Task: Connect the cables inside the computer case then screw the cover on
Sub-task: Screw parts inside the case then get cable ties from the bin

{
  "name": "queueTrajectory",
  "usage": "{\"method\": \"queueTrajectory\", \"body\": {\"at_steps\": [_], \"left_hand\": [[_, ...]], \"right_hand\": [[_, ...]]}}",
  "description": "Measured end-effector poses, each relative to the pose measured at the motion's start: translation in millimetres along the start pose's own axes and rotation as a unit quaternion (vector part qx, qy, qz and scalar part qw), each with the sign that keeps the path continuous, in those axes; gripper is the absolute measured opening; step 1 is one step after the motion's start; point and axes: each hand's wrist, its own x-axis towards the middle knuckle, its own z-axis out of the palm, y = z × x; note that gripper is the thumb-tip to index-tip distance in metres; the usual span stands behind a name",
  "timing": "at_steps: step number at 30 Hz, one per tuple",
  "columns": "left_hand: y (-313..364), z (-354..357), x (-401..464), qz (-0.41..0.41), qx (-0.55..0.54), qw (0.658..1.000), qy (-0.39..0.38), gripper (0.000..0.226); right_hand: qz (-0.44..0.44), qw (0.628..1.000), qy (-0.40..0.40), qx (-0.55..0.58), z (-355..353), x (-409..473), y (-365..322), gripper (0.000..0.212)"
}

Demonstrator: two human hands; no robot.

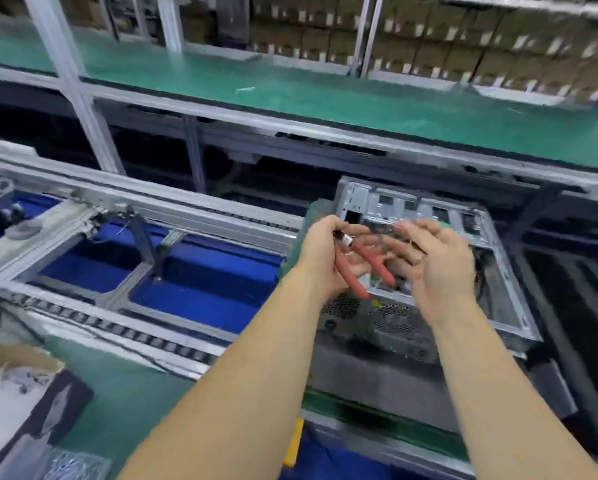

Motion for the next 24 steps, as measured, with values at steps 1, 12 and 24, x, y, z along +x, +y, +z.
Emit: {"method": "queueTrajectory", "body": {"at_steps": [1, 12, 24], "left_hand": [[-5.0, 19.8, 15.3, -0.016, 0.063, 0.998, 0.011, 0.016], [-70.9, 85.4, 148.3, -0.057, 0.328, 0.927, 0.171, 0.007], [-93.5, 56.6, 198.2, -0.046, 0.418, 0.869, 0.262, 0.013]], "right_hand": [[0.004, 1.0, 0.01, -0.025, -18.5, 17.8, -7.1, 0.009], [0.279, 0.942, 0.007, -0.187, -119.5, 158.0, 50.4, 0.011], [0.326, 0.911, 0.043, -0.249, -126.6, 198.9, 99.4, 0.012]]}}
